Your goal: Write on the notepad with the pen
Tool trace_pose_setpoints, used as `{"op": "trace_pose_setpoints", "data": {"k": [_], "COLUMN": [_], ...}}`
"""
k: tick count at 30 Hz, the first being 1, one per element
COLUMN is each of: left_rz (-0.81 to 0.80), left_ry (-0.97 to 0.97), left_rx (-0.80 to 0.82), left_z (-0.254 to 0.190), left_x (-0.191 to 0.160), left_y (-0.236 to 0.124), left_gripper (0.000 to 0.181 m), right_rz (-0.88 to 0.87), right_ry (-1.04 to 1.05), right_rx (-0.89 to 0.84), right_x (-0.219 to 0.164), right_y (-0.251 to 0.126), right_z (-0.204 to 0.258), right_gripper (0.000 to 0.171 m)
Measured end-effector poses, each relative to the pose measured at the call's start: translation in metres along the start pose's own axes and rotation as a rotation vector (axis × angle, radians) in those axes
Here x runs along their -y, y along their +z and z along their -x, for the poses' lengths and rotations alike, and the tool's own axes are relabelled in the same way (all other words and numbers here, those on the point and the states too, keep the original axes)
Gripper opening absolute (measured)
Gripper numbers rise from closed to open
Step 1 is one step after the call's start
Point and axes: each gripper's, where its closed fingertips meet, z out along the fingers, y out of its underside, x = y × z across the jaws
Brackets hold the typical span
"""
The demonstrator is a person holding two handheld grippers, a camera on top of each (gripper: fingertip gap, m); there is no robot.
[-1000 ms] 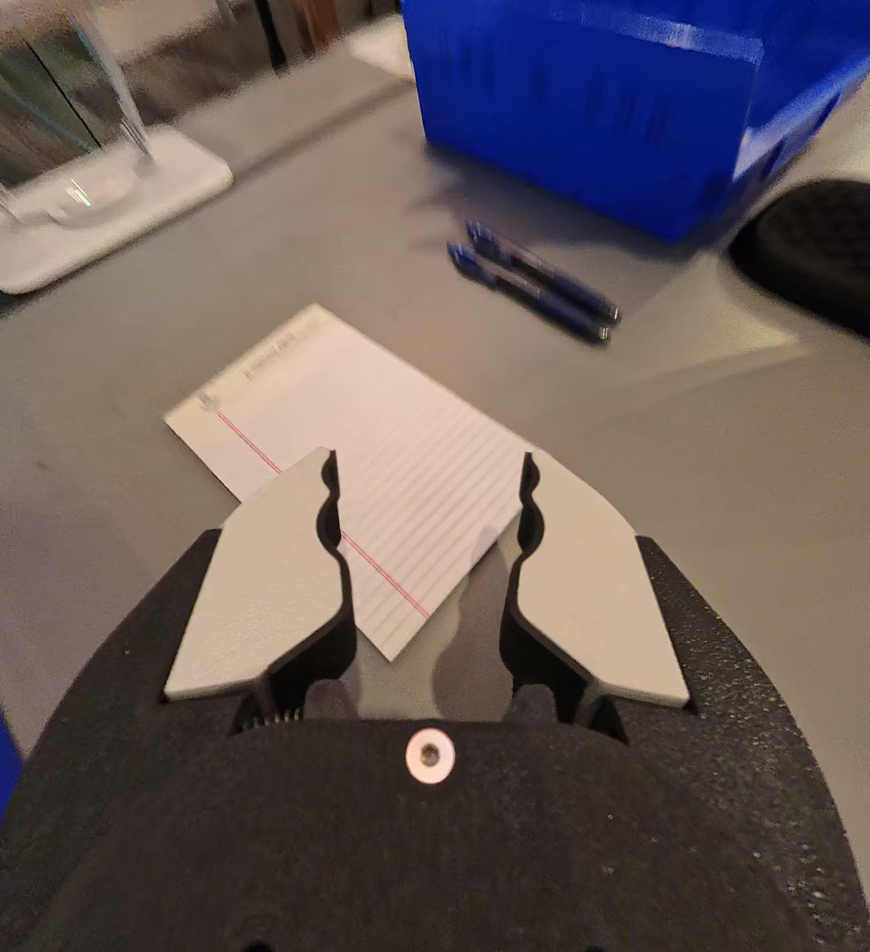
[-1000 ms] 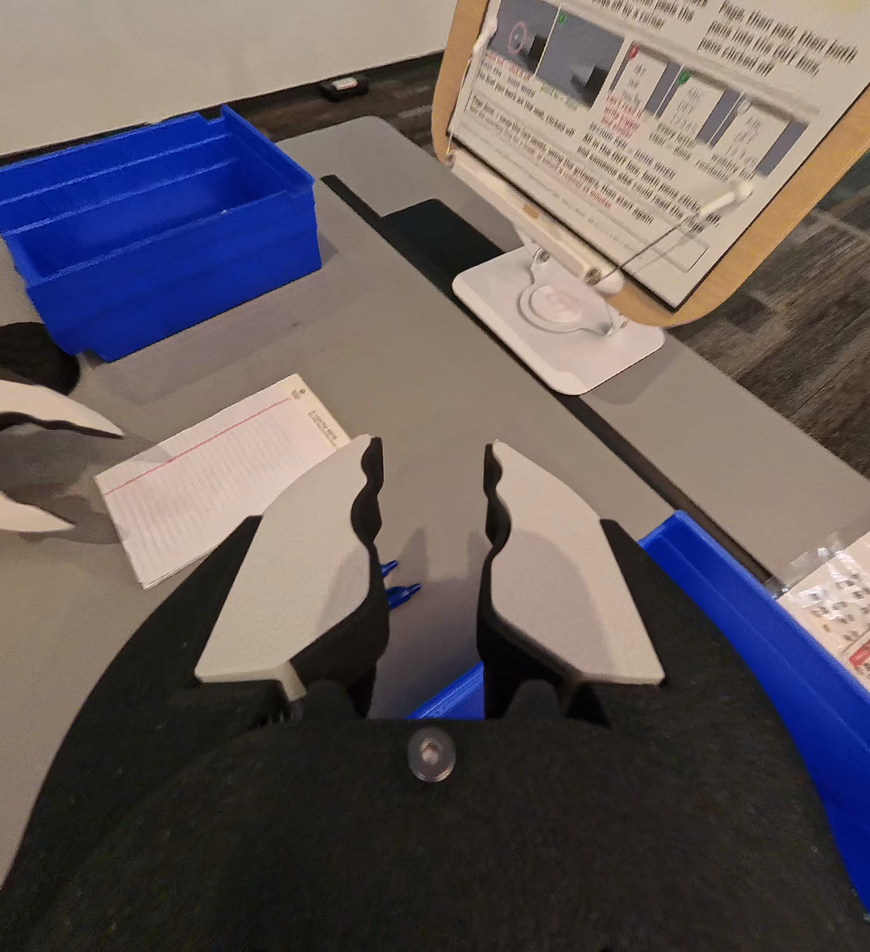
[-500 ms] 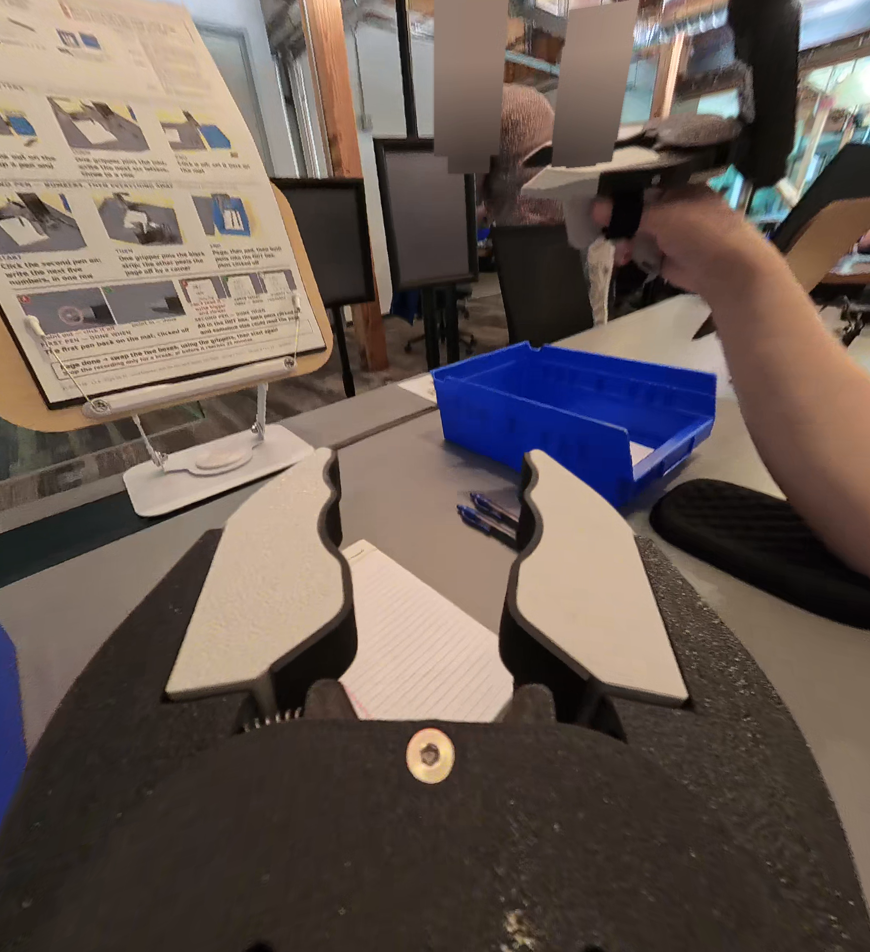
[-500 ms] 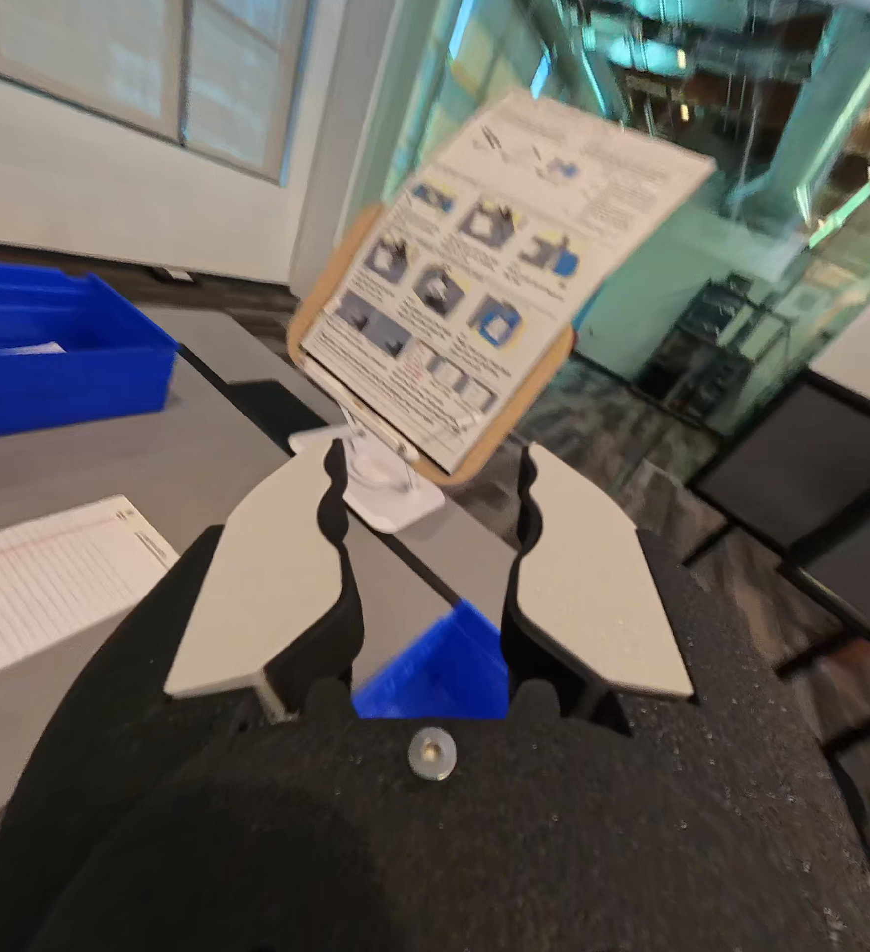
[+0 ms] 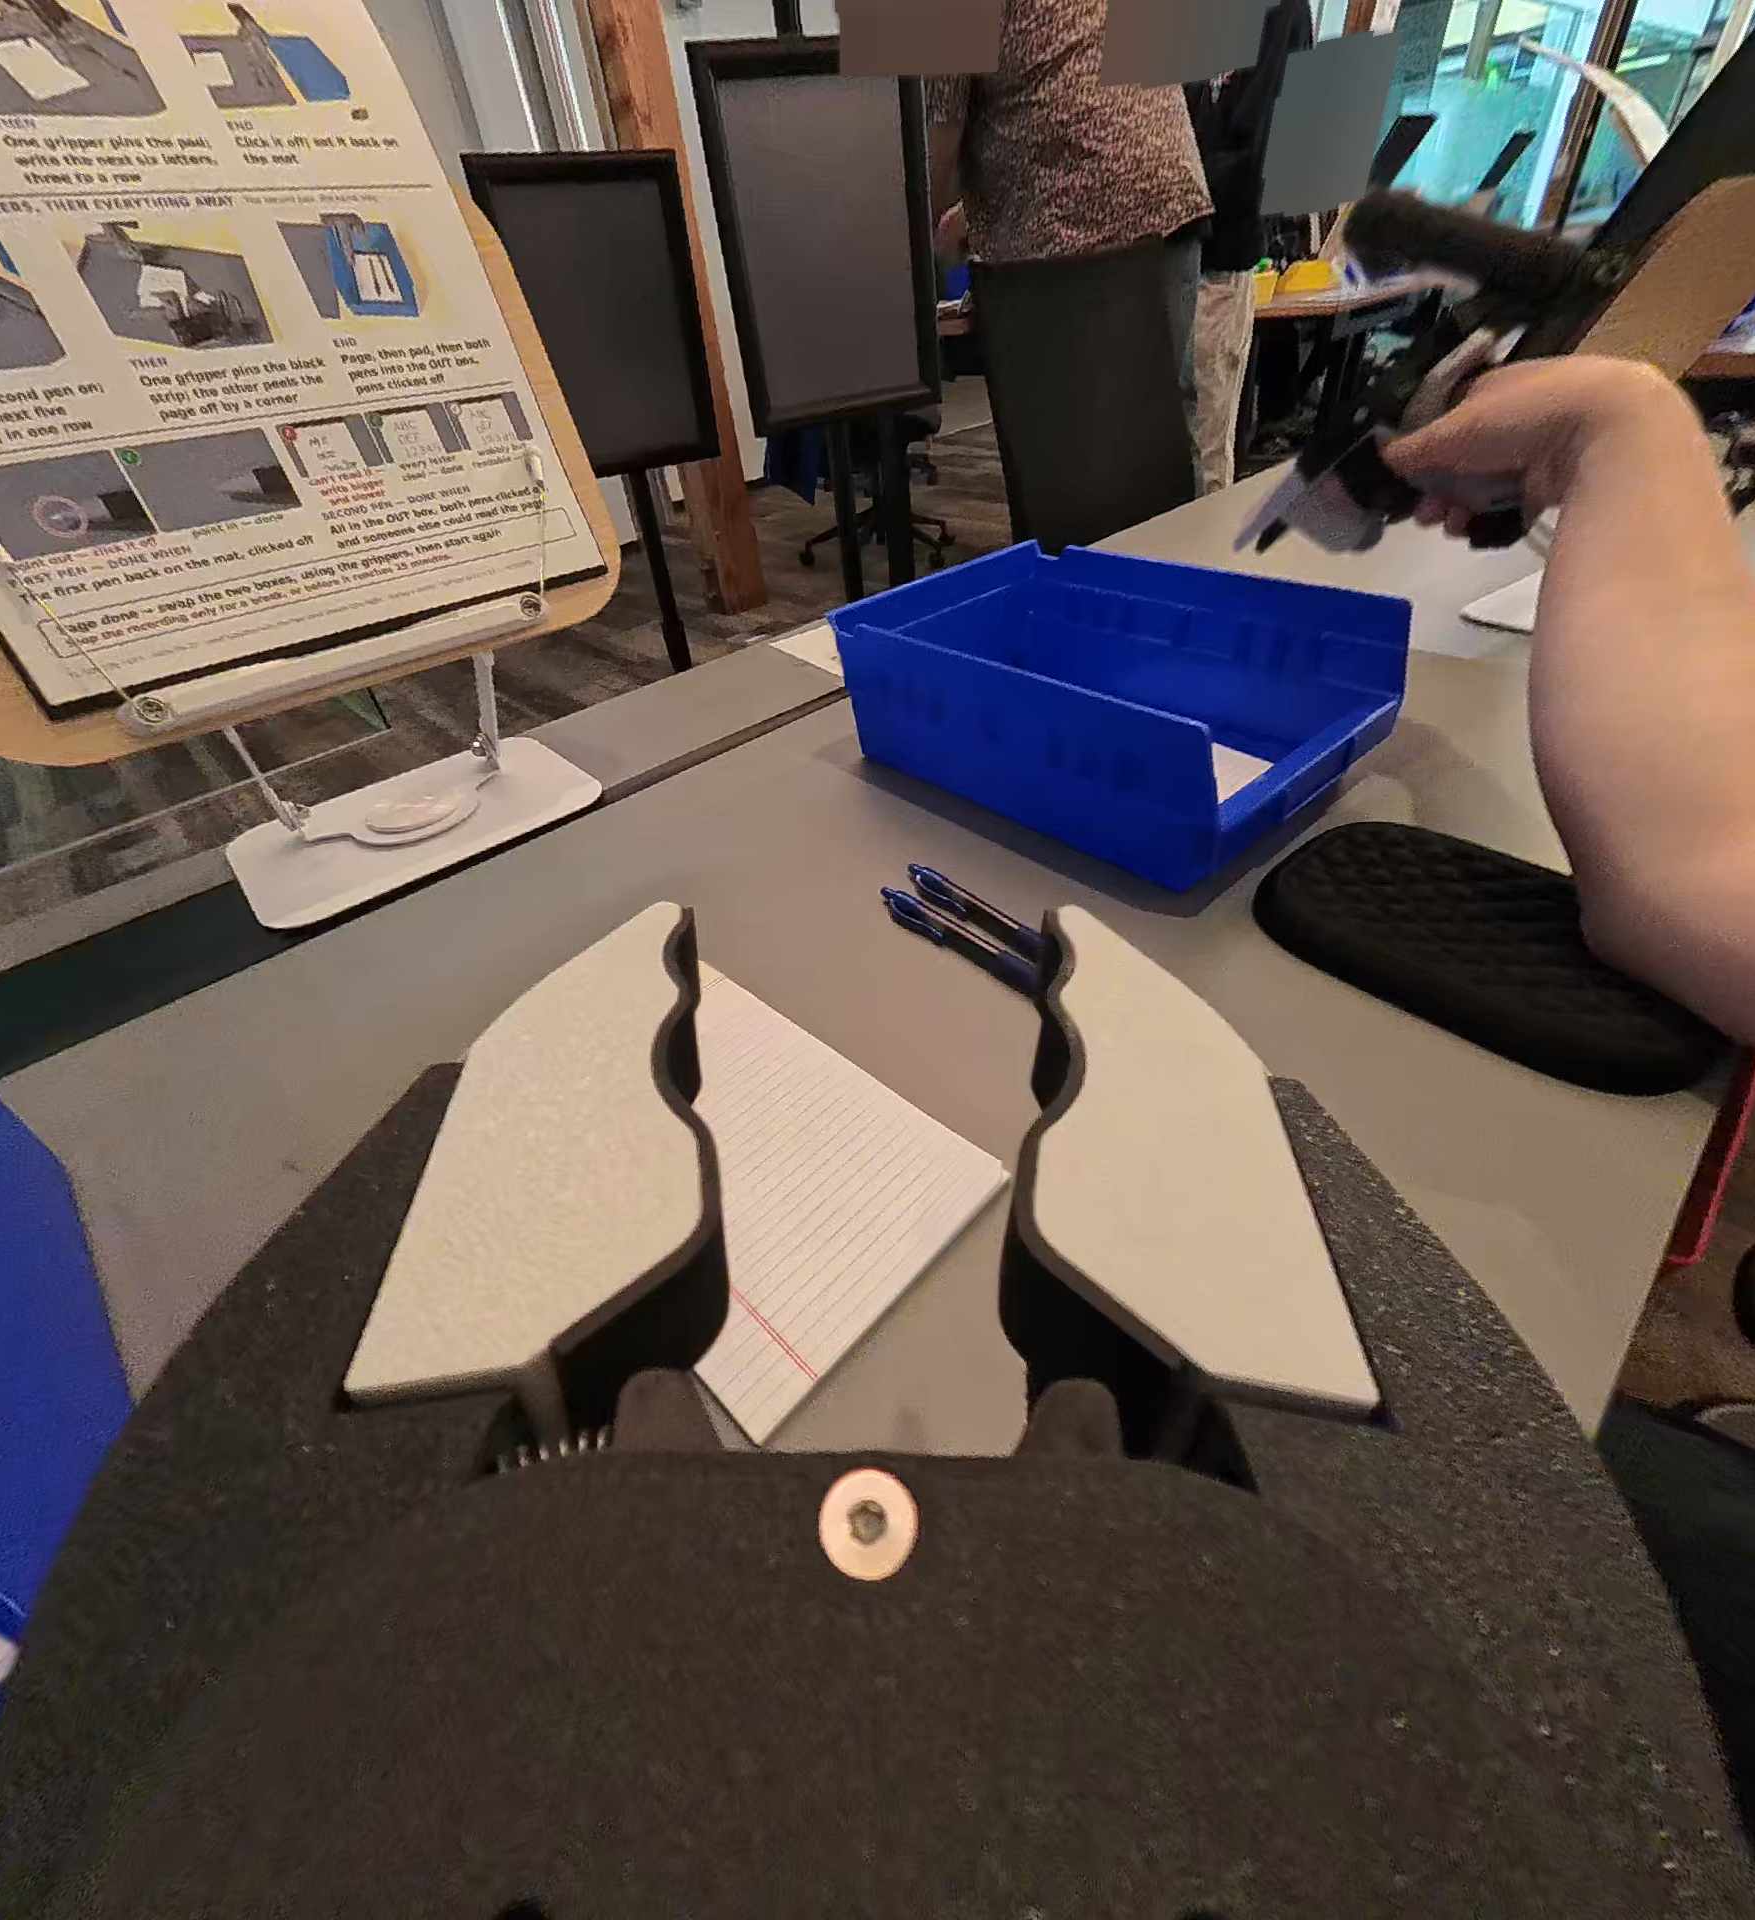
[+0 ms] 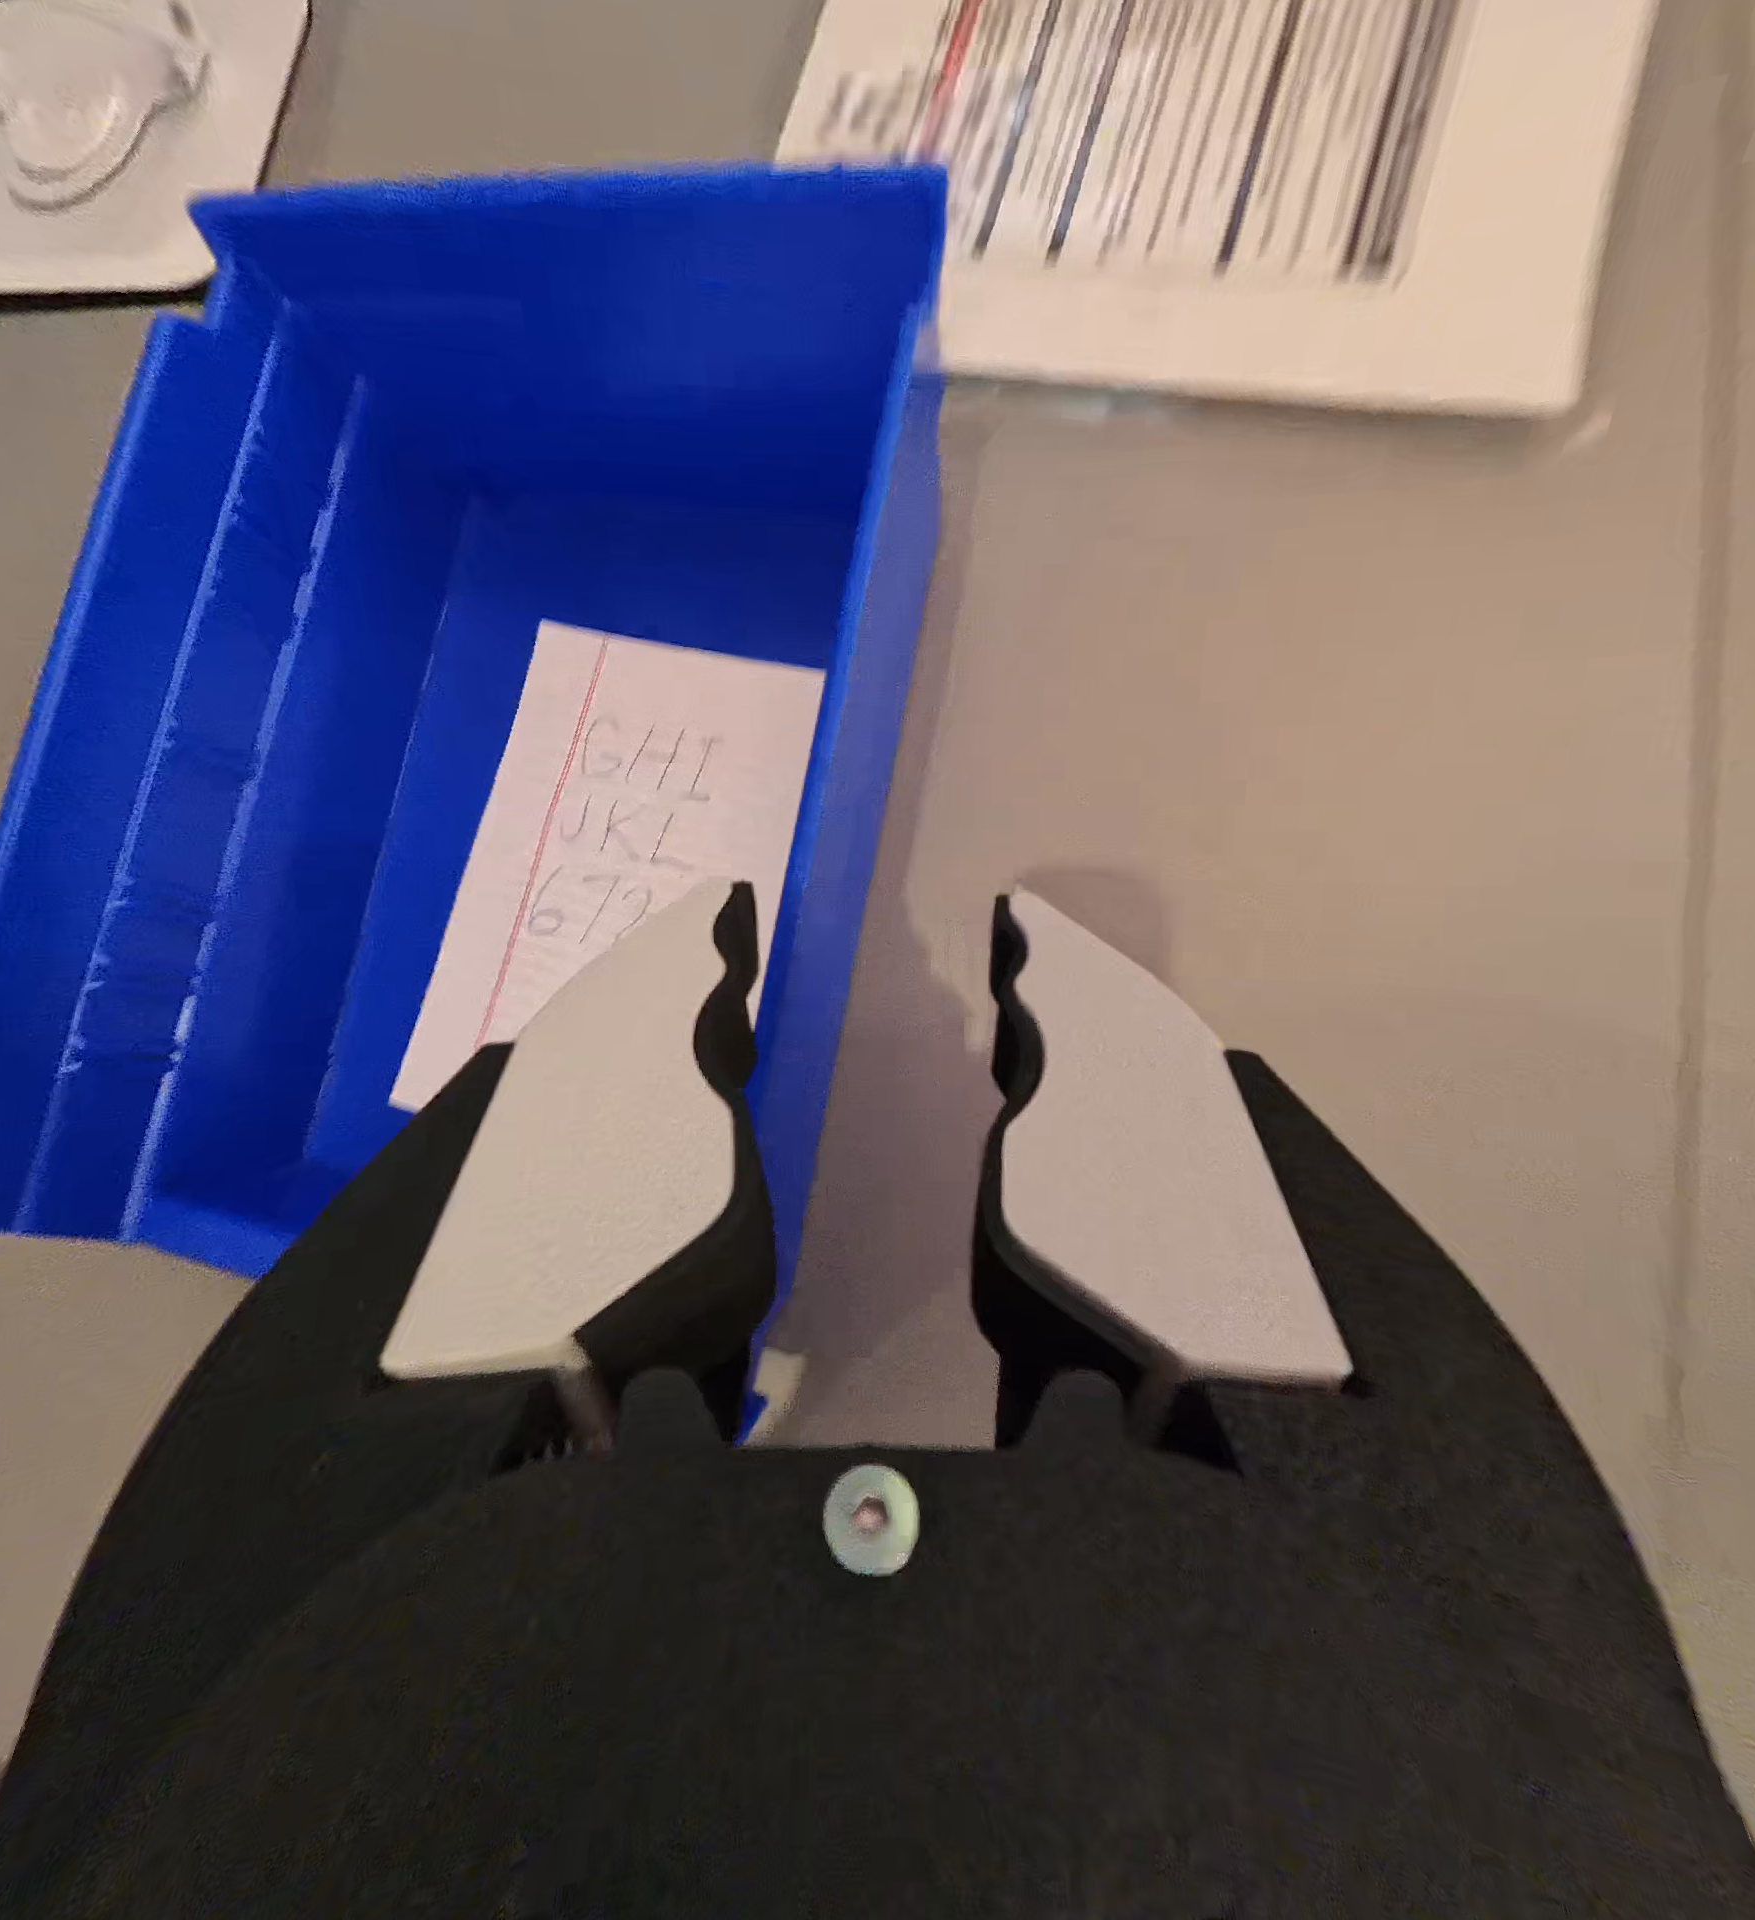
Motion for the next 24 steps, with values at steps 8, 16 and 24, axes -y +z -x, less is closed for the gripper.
{"op": "trace_pose_setpoints", "data": {"k": [8, 16, 24], "left_rz": [-0.039, -0.027, 0.006], "left_ry": [-0.075, -0.092, -0.086], "left_rx": [0.001, 0.022, 0.038], "left_z": [0.006, 0.01, 0.015], "left_x": [0.001, -0.007, -0.013], "left_y": [-0.02, -0.032, -0.04], "left_gripper": [0.059, 0.058, 0.058], "right_rz": [0.191, 0.215, 0.183], "right_ry": [-0.01, 0.048, 0.095], "right_rx": [-0.026, -0.051, -0.059], "right_x": [-0.017, -0.018, -0.024], "right_y": [0.033, 0.046, 0.034], "right_z": [0.008, 0.0, -0.022], "right_gripper": [0.023, 0.004, 0.004]}}
